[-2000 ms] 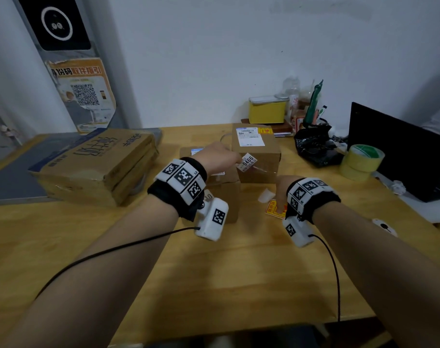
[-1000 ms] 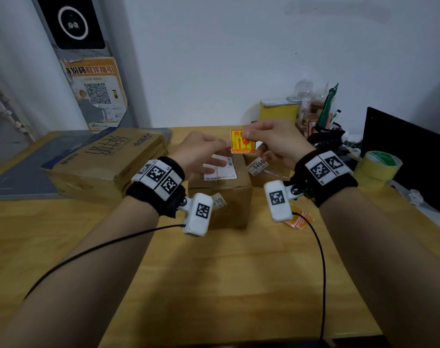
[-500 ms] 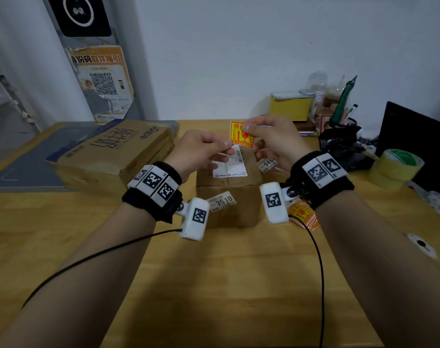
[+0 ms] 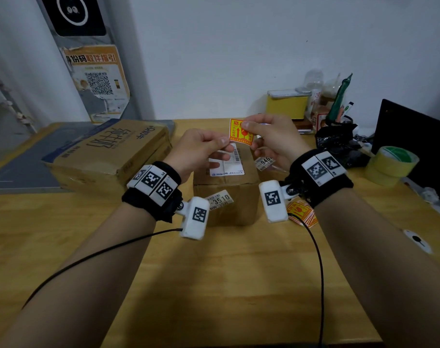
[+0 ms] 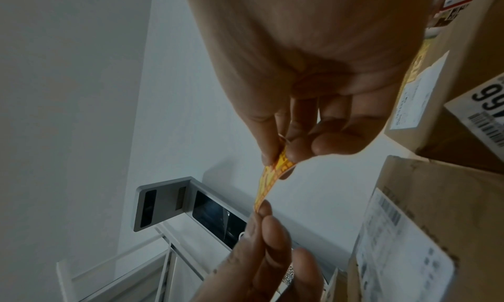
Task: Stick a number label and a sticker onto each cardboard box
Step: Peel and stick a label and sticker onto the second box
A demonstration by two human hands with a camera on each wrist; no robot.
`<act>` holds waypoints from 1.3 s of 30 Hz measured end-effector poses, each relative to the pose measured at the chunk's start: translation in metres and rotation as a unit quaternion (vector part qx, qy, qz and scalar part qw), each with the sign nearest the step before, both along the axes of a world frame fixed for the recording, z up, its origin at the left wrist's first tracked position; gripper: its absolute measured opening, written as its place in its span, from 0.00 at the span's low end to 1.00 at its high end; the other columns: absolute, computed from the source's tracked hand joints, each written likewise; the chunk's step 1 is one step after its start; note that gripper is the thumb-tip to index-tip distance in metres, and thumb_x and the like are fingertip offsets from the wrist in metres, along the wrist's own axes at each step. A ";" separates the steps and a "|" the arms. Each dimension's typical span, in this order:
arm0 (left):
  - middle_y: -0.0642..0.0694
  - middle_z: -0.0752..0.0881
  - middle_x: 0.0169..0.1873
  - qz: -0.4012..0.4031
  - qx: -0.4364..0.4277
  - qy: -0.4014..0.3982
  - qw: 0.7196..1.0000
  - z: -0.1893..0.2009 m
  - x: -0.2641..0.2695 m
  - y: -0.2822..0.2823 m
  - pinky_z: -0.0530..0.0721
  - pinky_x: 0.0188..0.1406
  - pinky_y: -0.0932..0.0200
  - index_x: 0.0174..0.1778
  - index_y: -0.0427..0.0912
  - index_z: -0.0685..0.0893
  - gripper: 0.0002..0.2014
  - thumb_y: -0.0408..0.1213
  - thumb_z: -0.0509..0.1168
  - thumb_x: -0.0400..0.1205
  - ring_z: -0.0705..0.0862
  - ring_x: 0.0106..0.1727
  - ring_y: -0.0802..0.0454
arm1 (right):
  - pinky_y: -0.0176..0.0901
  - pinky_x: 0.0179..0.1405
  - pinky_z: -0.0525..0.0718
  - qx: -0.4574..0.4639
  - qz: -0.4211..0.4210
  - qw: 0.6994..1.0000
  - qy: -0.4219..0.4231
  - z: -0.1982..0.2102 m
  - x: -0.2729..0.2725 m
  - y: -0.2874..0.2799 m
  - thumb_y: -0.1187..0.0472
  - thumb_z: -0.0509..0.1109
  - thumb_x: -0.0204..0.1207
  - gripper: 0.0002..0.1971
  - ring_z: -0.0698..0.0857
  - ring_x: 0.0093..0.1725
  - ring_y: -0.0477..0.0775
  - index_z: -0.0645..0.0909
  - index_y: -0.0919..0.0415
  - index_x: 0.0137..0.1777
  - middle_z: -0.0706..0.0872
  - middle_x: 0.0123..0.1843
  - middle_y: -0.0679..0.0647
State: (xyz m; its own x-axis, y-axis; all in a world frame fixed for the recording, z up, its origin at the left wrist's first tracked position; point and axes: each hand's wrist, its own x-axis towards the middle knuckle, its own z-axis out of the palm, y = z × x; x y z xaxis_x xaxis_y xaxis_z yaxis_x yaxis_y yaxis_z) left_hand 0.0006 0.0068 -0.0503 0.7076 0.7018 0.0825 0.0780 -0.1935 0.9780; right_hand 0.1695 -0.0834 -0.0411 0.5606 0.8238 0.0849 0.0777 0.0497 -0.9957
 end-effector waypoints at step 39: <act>0.50 0.91 0.37 0.063 0.022 -0.042 0.997 -0.001 0.001 -0.004 0.83 0.40 0.58 0.53 0.42 0.93 0.09 0.40 0.70 0.84 0.89 0.39 0.58 | 0.40 0.23 0.80 -0.016 0.071 0.993 -0.091 0.007 -0.014 -0.008 0.61 0.79 0.78 0.07 0.87 0.32 0.51 0.93 0.63 0.51 0.95 0.44 0.56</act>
State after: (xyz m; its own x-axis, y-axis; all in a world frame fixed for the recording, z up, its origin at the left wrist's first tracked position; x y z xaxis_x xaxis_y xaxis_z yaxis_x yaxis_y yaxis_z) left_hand 0.0012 0.0033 -0.0511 0.6026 0.7796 0.1705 0.0218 -0.2296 0.9730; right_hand 0.1553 -0.0916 -0.0342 0.4158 0.8977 0.1457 0.2508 0.0408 -0.9672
